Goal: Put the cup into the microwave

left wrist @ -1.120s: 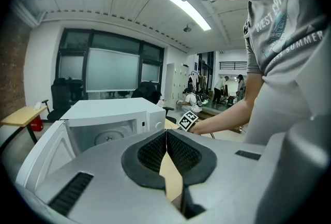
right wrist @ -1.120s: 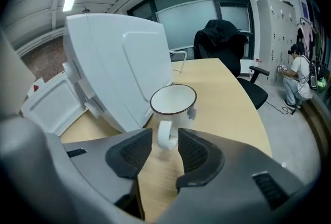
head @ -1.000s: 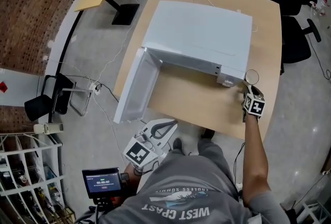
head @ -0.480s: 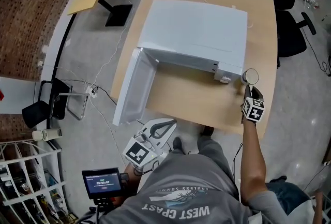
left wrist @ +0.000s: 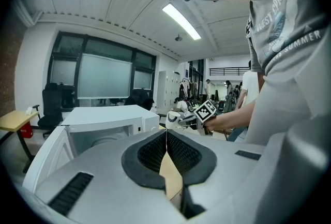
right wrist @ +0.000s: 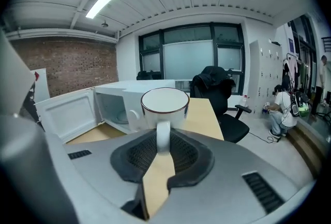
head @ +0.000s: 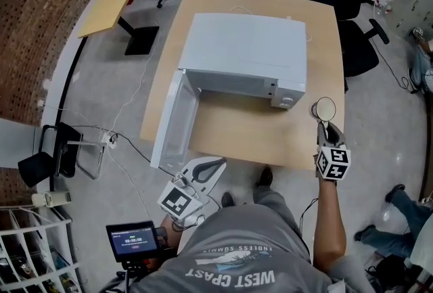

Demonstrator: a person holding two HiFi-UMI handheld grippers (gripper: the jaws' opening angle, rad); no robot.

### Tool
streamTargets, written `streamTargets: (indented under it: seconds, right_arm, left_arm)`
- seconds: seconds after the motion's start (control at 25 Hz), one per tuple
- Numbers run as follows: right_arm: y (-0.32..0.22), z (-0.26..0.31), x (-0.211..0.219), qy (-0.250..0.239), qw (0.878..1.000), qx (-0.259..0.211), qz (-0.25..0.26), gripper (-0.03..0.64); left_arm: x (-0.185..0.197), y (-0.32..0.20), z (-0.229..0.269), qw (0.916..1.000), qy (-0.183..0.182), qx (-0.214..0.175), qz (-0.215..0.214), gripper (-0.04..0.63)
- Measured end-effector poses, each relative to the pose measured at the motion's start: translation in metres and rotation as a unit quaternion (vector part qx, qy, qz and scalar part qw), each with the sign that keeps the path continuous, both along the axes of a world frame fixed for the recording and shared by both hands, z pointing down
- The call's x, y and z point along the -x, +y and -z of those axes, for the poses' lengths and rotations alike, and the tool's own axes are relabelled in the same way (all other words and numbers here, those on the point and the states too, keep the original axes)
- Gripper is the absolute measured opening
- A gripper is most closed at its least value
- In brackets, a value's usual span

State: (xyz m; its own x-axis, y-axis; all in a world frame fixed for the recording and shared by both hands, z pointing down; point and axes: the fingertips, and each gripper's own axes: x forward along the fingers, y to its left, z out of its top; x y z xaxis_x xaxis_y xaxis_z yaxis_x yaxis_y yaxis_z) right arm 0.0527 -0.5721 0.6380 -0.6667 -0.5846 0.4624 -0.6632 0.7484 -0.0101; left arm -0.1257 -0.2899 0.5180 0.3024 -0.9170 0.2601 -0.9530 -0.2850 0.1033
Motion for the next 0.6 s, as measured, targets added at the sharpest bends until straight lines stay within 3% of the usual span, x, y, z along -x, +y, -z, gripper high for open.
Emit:
streamTargets:
  seconds: [0.6]
  right_arm:
    - [0.168,0.160,-0.012,-0.054,0.995,-0.075,0.044,0.071]
  left_arm:
    - [0.010,0.096,0.021,0.9972,-0.004,-0.066,-0.034,0.021]
